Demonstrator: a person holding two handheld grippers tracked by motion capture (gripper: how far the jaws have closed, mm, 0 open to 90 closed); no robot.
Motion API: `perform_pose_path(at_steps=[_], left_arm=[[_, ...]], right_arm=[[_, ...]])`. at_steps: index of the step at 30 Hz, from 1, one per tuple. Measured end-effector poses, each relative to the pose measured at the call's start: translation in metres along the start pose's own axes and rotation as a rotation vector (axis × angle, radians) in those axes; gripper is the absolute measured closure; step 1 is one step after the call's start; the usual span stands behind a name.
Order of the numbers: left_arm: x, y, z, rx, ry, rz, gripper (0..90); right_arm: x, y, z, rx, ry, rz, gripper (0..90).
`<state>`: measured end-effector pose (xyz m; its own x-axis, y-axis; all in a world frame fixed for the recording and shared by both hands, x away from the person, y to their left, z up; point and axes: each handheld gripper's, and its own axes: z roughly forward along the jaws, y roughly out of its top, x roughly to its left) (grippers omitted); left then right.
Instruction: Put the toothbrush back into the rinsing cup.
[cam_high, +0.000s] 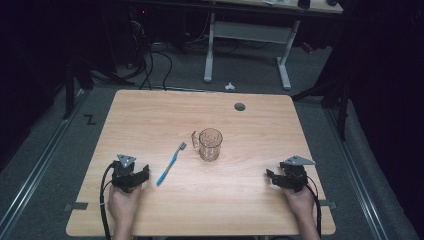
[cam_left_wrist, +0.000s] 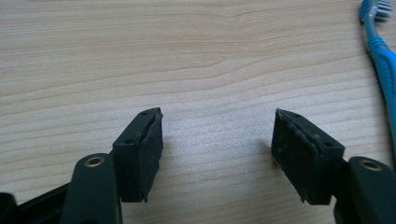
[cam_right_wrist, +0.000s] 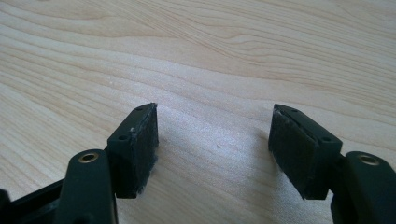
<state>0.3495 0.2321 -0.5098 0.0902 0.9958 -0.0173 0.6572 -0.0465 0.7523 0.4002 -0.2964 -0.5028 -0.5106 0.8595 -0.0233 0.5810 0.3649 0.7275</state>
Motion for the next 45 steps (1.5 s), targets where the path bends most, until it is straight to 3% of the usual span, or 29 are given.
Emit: perform_pose_path(at_steps=[39,45], left_arm=[[-0.0001,0.0001,0.0001,0.004,-0.013,0.002,30.0],[-0.0008,0.0000,-0.0028,0.020,-0.030,0.022,32.2]], right_arm=[[-0.0001,0.0001,0.0000,0.000,0.000,0.003,33.7],[-0.0001,0.0001,0.0000,0.000,-0.001,0.005,33.7]])
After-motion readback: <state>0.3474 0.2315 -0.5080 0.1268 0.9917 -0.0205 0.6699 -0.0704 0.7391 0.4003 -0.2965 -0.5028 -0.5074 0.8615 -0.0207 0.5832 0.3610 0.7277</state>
